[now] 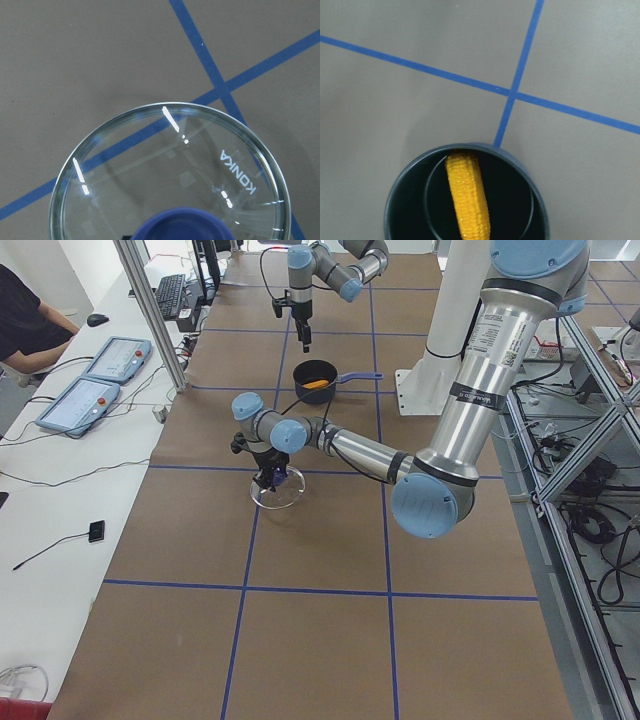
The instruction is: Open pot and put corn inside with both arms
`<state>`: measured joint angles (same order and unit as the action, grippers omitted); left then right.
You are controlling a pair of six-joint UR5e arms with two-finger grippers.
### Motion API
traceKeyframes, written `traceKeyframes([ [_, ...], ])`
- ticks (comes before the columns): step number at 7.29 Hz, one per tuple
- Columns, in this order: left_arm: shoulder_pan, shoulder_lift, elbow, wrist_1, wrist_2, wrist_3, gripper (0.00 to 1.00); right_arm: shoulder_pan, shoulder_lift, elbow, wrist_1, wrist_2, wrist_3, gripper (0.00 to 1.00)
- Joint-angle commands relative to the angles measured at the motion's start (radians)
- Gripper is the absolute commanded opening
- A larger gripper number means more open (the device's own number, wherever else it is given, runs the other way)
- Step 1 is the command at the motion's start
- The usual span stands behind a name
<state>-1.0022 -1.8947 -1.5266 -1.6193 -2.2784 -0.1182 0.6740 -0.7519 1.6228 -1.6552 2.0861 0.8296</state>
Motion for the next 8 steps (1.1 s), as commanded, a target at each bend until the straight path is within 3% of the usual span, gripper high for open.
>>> traceKeyframes([
  [1, 0.001, 0.009, 0.009, -0.011, -0.007, -0.001, 0.67, 0.002, -0.009, 0.003, 0.000, 0.000, -0.001, 1.00],
  [4, 0.004, 0.009, 0.011, -0.011, -0.057, -0.011, 0.78, 0.006, -0.021, 0.005, 0.006, 0.002, -0.001, 1.00],
  [5, 0.004, 0.009, 0.000, -0.011, -0.064, -0.009, 0.94, 0.012, -0.021, 0.005, 0.006, 0.002, -0.003, 1.00],
  [8, -0.048, -0.018, -0.010, -0.005, -0.055, -0.011, 0.98, 0.056, -0.046, 0.022, 0.009, 0.000, -0.001, 1.00],
])
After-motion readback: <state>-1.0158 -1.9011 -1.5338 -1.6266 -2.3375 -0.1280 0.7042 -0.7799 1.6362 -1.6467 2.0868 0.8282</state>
